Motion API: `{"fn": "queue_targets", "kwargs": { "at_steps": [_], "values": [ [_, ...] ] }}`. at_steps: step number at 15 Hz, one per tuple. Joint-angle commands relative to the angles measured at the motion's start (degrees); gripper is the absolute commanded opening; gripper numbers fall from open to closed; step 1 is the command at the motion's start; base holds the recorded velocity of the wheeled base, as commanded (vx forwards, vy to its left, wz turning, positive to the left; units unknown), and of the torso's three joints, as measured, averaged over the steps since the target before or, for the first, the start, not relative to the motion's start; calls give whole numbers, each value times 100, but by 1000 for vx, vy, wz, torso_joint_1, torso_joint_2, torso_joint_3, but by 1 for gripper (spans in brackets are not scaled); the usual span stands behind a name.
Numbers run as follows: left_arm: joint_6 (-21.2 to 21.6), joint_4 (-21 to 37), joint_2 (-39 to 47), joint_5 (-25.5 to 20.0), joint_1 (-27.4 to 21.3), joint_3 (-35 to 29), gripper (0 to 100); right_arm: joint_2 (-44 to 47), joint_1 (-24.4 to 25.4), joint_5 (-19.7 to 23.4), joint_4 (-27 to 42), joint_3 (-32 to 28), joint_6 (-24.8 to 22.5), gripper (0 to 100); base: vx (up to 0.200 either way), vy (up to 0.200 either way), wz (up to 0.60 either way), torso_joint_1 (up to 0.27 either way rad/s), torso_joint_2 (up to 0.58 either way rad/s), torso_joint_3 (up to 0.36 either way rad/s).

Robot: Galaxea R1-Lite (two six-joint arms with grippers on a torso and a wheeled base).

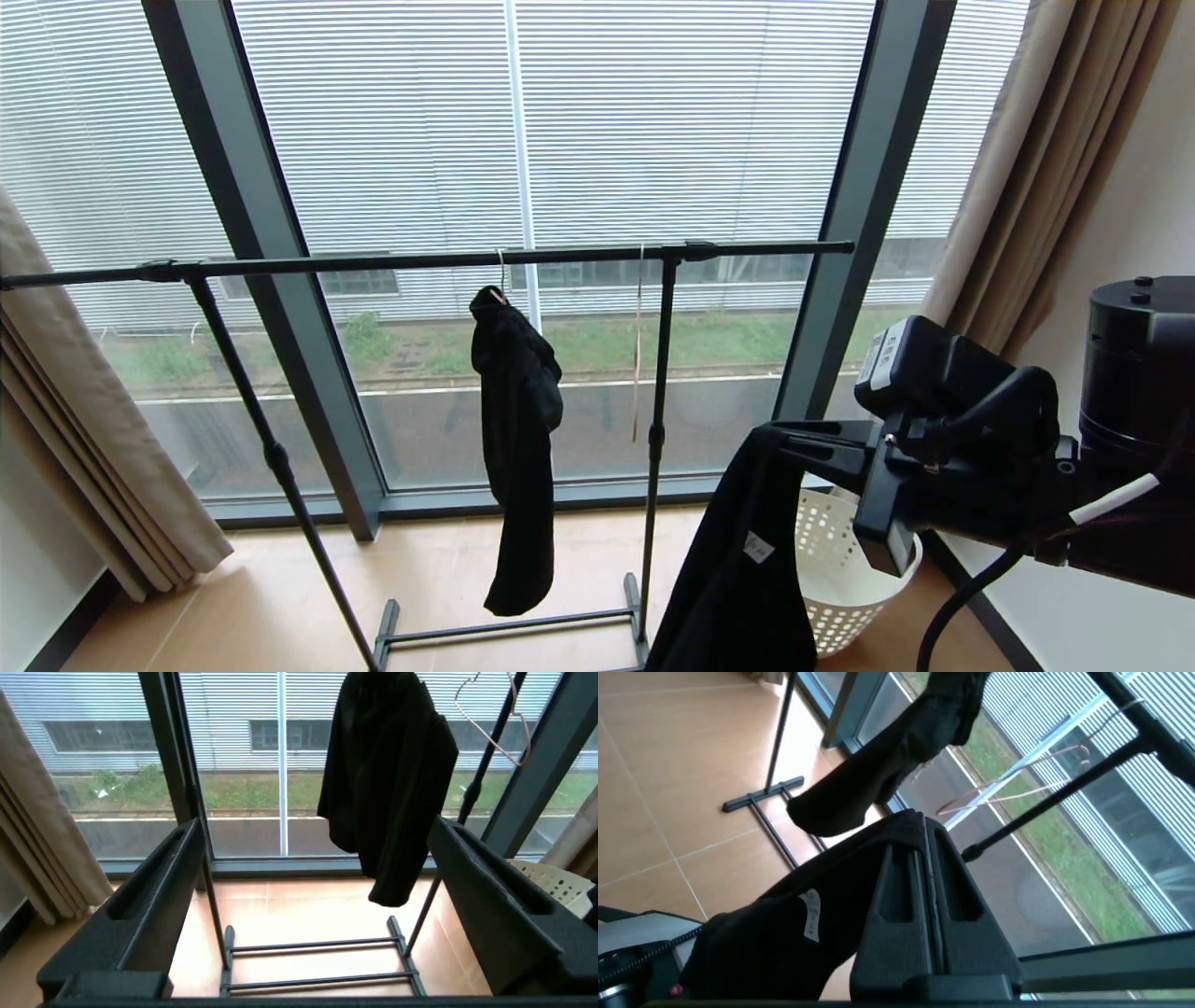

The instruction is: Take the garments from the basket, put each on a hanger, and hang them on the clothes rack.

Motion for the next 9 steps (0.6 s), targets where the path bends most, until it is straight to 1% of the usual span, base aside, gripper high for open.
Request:
{"fn": "queue_targets", "kwargs": {
  "at_steps": [1, 2, 3, 4, 5, 6, 7, 8, 9],
  "values": [
    [114, 9, 1066, -13, 49, -105, 100, 254, 19, -526, 83, -275, 160, 0, 0, 0, 0, 0, 0, 0],
    [0, 9, 1699, -49, 31, -396, 100, 369, 45, -781, 232, -459, 450, 0, 0, 0, 0, 0, 0, 0],
    [-369, -9, 2428, -216, -83, -738, 100, 448, 81, -939, 452, -688, 810, 0, 0, 0, 0, 0, 0, 0],
    [-747, -18, 3061, -532, -197, -1099, 100, 527, 151, -1001, 689, -943, 1039, 0, 0, 0, 0, 0, 0, 0],
    [-949, 0, 3527, -699, -232, -1371, 100, 597, 177, -1045, 891, -1127, 1258, 0, 0, 0, 0, 0, 0, 0],
    [-1046, 26, 4450, -734, -276, -1731, 100, 729, 221, -1212, 1225, -1452, 1663, 0, 0, 0, 0, 0, 0, 0],
    [-1099, 26, 4933, -734, -355, -1890, 100, 817, 300, -1291, 1375, -1646, 1865, 0, 0, 0, 0, 0, 0, 0],
    [-1222, 9, 5425, -743, -522, -2092, 100, 914, 344, -1370, 1506, -1857, 2111, 0, 0, 0, 0, 0, 0, 0],
    [-1793, -18, 6418, -716, -1129, -2566, 100, 1107, 353, -1563, 1735, -2182, 2480, 0, 0, 0, 0, 0, 0, 0]
  ]
}}
